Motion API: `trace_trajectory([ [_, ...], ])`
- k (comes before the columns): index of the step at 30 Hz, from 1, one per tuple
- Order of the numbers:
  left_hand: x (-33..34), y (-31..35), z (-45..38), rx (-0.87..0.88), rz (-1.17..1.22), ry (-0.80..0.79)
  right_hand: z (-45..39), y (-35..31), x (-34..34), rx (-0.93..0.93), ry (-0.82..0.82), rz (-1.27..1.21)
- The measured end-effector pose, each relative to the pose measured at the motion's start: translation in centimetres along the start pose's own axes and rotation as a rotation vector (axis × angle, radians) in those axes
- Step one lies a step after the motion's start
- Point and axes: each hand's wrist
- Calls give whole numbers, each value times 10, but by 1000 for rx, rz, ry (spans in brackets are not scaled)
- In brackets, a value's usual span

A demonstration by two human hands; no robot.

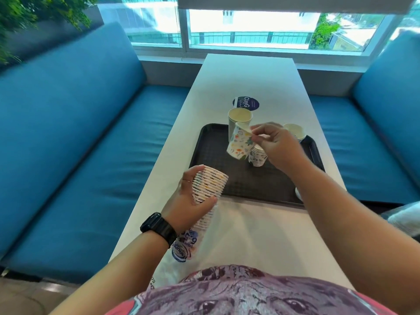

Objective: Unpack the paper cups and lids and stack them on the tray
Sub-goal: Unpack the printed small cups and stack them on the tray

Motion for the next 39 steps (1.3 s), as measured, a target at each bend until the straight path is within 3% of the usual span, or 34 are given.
trace_trajectory([
  [6, 3, -7, -7, -9, 3, 7, -32, 35, -19, -96, 189, 384],
  [12, 3, -10, -14, -12, -7, 9, -36, 60, -9, -133, 130, 526],
  [29, 2, -4, -14, -17, -7, -3, -8, 87, 20, -77, -23, 531],
  [35, -2, 1, -10, -5, -7, 17, -2, 48, 21, -95, 20, 392],
  [39, -2, 4, -9, -2, 10, 44, 15, 7, 28, -110, -74, 187],
])
Point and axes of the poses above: each hand's wrist, its own z-axis away from the middle knuckle, its own x-axis out of the palm, y = z × x, and after that the axes turned 13 degrees about z, right-handed
